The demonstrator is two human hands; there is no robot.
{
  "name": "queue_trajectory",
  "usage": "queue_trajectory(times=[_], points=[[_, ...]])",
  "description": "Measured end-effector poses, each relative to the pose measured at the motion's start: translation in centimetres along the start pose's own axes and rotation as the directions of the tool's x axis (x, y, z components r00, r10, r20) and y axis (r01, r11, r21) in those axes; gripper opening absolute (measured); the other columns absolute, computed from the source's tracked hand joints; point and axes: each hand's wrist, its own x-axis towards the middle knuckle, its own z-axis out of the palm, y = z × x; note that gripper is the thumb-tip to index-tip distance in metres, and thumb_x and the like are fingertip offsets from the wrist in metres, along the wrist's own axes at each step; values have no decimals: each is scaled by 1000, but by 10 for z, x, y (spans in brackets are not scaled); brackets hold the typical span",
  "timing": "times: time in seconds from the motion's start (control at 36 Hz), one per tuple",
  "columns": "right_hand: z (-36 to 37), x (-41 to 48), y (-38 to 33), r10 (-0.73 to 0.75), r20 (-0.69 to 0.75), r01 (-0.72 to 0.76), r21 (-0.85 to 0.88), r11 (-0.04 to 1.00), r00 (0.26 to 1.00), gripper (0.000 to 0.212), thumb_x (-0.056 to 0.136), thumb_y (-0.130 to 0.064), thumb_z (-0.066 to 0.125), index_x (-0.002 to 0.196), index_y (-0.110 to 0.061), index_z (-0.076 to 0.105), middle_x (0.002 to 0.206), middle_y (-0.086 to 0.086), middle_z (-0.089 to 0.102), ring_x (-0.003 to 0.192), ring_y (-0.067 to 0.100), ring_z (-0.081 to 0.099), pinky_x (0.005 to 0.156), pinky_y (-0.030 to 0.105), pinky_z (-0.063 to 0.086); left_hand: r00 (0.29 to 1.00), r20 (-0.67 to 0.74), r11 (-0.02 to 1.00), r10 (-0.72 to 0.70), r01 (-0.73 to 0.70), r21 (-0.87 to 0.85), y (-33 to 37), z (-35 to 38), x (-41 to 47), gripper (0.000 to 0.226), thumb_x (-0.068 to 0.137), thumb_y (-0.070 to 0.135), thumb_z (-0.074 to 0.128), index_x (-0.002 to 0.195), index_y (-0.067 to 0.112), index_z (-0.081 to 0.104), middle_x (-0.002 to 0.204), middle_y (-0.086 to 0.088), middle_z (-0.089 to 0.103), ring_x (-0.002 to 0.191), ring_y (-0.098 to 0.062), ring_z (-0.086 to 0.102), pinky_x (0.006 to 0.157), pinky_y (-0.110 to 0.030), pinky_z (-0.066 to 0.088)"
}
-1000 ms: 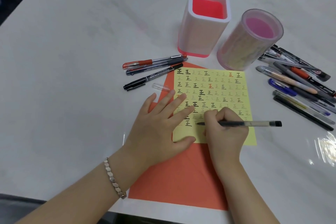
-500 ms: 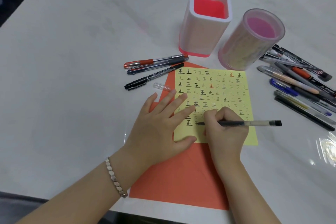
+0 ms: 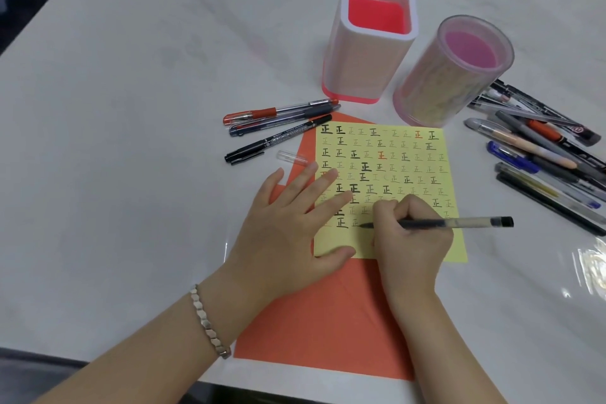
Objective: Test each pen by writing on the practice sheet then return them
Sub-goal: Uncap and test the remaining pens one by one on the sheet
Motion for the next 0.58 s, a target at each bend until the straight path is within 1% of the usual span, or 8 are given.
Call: queue_trajectory(times=[0.17,0.19,0.28,0.33,0.42,0.5,0.53,0.58], points=[[-1,1,-2,48,-16,-48,32,998,999,27,63,-8,48,46,-8,26,42,1,25,45,8,24,45,15,24,1000,17,1000,3,-3,-6,-1,1,0,63,74,63,44,128,31,55,142,4,45,135,-17,35,109,-45,17],[-2,1,-3,60,-21,-59,42,997,998,28,63,-8,48,46,-8,26,43,4,26,45,8,25,45,14,25,1000,20,1000,5,-5,-6,-1,1,0,63,74,63,45,128,31,55,142,4,45,135,-17,35,109,-45,17],[-5,2,-6,90,-51,-87,67,994,995,30,65,-10,50,48,-6,25,47,23,32,47,14,31,45,15,29,999,31,1000,7,-6,-19,-1,1,-1,61,76,62,44,128,31,55,142,4,45,136,-16,34,109,-45,17],[-5,2,-8,102,-62,-97,79,992,993,31,68,-12,51,48,-3,27,49,27,36,47,14,33,45,14,30,1000,1,998,12,-12,-67,0,-1,-1,57,82,58,42,128,27,55,142,3,45,136,-17,34,110,-44,17],[-6,3,-8,119,-54,-112,110,988,991,32,70,-16,52,46,-8,31,46,17,38,44,13,34,46,16,31,988,-152,989,-30,7,-150,-3,-7,1,42,91,35,42,123,15,59,136,-3,51,129,-20,42,105,-37,26],[-8,5,-7,132,-30,-128,124,984,991,38,77,-15,58,48,-9,35,43,8,40,42,8,36,46,16,32,958,-271,994,-97,82,-68,-16,-12,6,33,87,11,49,117,10,62,125,-4,59,114,-21,46,93,-36,33],[-10,6,-7,132,-16,-129,118,984,991,40,80,-12,60,49,-8,36,41,4,40,41,6,36,46,14,31,950,-285,992,-127,120,-44,-21,-13,8,33,84,8,52,115,11,62,122,-3,61,110,-20,45,90,-34,31],[-13,9,-8,140,18,-141,114,983,990,39,84,-11,60,51,-8,38,41,-4,39,41,6,35,45,13,31,944,-283,986,-167,167,-21,-32,-18,12,32,83,11,49,112,12,64,114,-2,64,102,-19,42,82,-31,29]])
